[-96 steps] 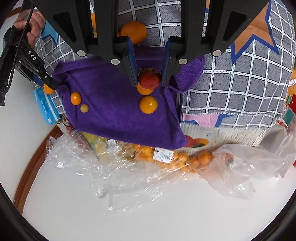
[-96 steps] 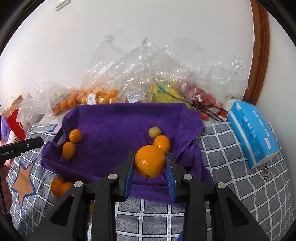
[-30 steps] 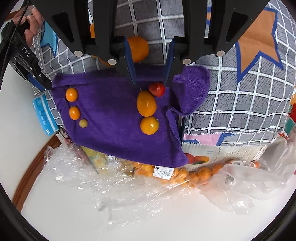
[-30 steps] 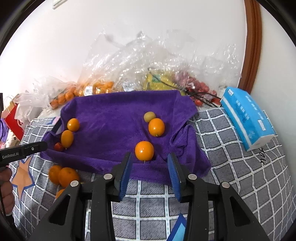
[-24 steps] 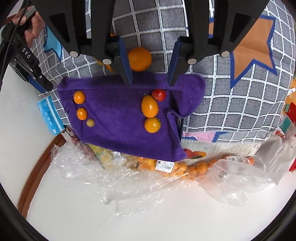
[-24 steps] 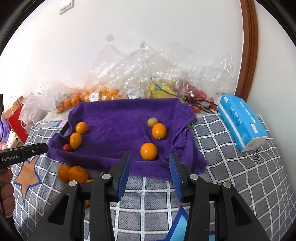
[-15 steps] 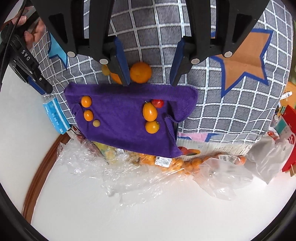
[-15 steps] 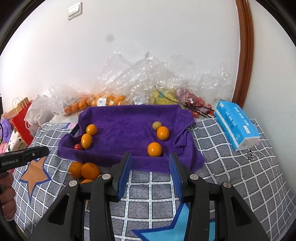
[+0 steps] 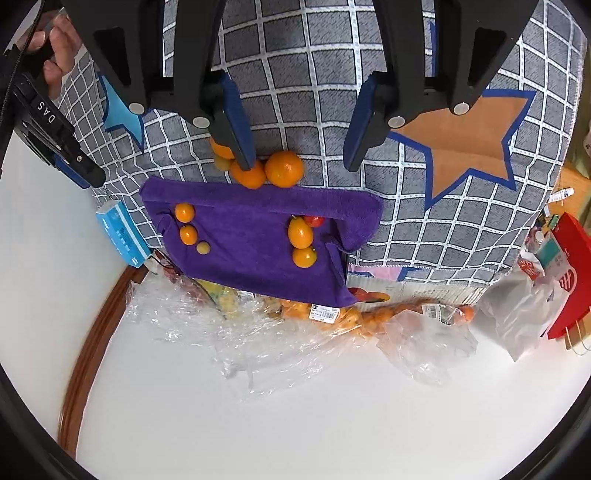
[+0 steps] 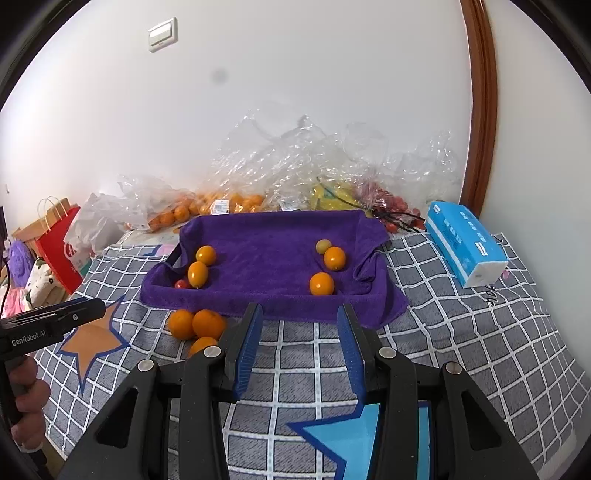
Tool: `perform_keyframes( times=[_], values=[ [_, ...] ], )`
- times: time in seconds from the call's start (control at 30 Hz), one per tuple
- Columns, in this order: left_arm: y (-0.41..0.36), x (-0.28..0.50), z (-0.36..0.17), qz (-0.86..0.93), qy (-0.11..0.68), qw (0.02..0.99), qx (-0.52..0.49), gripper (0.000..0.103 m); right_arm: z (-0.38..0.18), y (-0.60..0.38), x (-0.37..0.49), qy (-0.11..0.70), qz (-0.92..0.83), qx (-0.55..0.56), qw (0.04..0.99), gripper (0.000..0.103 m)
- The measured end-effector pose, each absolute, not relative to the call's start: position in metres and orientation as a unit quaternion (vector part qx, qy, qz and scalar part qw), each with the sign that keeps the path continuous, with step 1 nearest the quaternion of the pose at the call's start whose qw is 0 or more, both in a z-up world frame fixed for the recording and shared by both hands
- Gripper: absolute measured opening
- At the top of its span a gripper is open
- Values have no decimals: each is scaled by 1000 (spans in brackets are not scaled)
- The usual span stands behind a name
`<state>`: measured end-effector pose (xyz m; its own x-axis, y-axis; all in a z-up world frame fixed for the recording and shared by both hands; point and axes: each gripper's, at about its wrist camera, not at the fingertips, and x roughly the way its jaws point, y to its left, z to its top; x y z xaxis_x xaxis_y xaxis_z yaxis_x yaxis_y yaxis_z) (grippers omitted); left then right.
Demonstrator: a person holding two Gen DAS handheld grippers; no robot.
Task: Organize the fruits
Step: 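Withdraw both open grippers from the towel back toward the loose fruit, then grasp the large orange beside the towel with the right gripper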
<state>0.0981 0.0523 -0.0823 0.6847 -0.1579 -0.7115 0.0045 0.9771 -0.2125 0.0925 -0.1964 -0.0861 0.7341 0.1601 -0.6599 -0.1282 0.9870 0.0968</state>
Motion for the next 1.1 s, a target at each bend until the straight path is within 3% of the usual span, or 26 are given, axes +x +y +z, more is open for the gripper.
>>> perform_keyframes(
  times=[1.1],
  values=[
    [82, 80, -116, -35, 411, 903, -118, 47, -124, -154, 86, 377, 115, -5, 919, 41]
  ],
)
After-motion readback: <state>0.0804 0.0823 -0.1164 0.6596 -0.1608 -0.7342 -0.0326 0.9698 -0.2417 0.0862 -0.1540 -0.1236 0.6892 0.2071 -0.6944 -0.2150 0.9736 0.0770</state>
